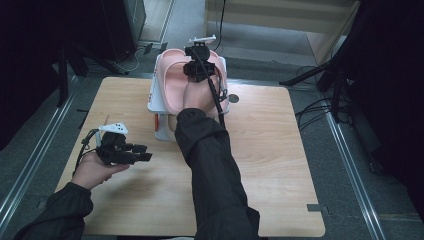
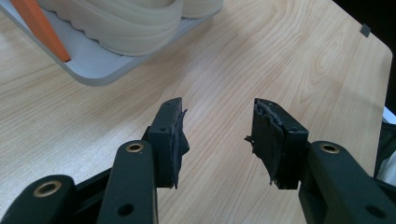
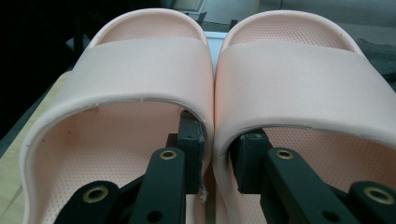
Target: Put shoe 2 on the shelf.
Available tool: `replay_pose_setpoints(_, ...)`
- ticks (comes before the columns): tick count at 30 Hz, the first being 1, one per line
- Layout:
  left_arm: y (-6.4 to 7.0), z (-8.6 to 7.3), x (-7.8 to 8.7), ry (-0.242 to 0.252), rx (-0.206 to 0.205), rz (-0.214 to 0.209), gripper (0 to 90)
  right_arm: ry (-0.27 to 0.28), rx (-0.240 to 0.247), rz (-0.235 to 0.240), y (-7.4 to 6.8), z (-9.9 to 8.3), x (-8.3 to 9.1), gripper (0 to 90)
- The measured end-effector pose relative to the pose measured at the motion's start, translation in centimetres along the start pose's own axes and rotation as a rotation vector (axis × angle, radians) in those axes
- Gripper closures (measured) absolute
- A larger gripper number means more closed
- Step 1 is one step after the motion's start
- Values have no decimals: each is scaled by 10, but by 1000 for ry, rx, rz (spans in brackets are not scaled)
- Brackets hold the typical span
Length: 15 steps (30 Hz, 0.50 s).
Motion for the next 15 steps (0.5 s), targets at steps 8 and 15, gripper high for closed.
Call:
replay_pose_setpoints(8, 0, 1, 1, 6, 7, -7, 534, 6, -9, -40, 1, 4, -13, 757)
replay_pose_setpoints(15, -2, -2, 5, 2, 8, 6, 535, 9, 6, -52, -1, 1, -20, 743)
Point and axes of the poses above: each handheld gripper's, and its own axes: x roughly backward along the jaws, z roughly out of its top, y roughly to its right, the point moved 3 cm from there along -x, roughly forward along the jaws, and after that the axes turned 15 degrees about y, right-handed, at the moved point
